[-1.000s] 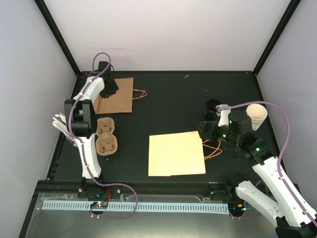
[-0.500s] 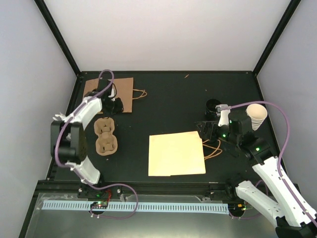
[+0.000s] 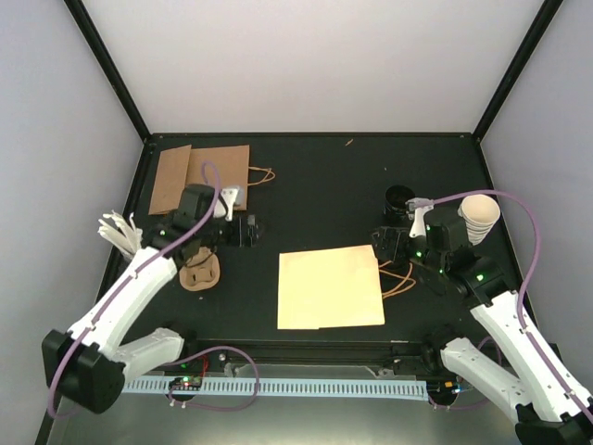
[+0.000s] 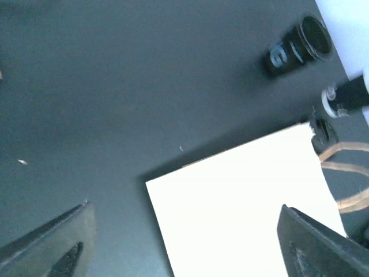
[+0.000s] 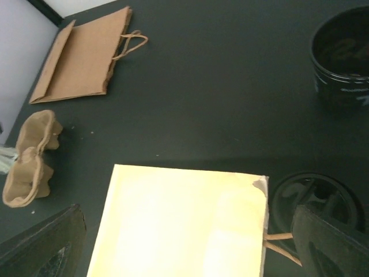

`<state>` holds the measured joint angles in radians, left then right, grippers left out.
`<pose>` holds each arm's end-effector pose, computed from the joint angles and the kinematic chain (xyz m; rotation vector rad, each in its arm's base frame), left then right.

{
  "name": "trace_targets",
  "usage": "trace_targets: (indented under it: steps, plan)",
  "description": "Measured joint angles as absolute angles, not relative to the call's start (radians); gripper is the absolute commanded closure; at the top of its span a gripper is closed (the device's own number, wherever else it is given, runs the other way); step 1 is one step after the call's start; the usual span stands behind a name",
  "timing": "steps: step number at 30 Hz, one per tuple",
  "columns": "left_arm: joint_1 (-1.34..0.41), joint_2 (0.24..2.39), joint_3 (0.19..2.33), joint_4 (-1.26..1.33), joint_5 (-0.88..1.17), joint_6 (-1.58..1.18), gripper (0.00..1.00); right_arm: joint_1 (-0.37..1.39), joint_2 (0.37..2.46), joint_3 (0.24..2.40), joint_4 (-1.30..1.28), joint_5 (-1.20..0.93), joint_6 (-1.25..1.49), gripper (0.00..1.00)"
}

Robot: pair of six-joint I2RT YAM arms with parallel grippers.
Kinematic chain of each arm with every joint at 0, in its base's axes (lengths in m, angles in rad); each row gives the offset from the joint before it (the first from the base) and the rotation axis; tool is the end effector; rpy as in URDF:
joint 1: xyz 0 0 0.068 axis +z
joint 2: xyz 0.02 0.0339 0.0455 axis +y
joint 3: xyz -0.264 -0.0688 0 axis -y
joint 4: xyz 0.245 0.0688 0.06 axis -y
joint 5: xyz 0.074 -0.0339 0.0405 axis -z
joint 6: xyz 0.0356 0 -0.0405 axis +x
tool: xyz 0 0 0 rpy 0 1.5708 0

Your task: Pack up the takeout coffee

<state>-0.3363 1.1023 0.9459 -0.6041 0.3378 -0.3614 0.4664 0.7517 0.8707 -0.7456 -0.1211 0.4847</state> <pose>0.2133 -0.0871 0.2960 0.1448 2.3922 -0.7334 0.1337 0.0721 0.3183 -0.0495 2.2718 0.6534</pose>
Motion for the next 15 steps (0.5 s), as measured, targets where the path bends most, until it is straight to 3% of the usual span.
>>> trace_targets:
  steps: [7, 15]
  plan:
    - [-0.386, 0.904, 0.735, -0.54, 0.405, -0.373, 0.01, 0.466, 0.809, 0.863, -0.785, -0.022, 0.579, 0.0]
    - [-0.4, 0.827, 0.678, -0.459, 0.466, -0.408, 0.01, 0.466, 0.846, 0.86, -0.805, 0.028, 0.59, 0.0]
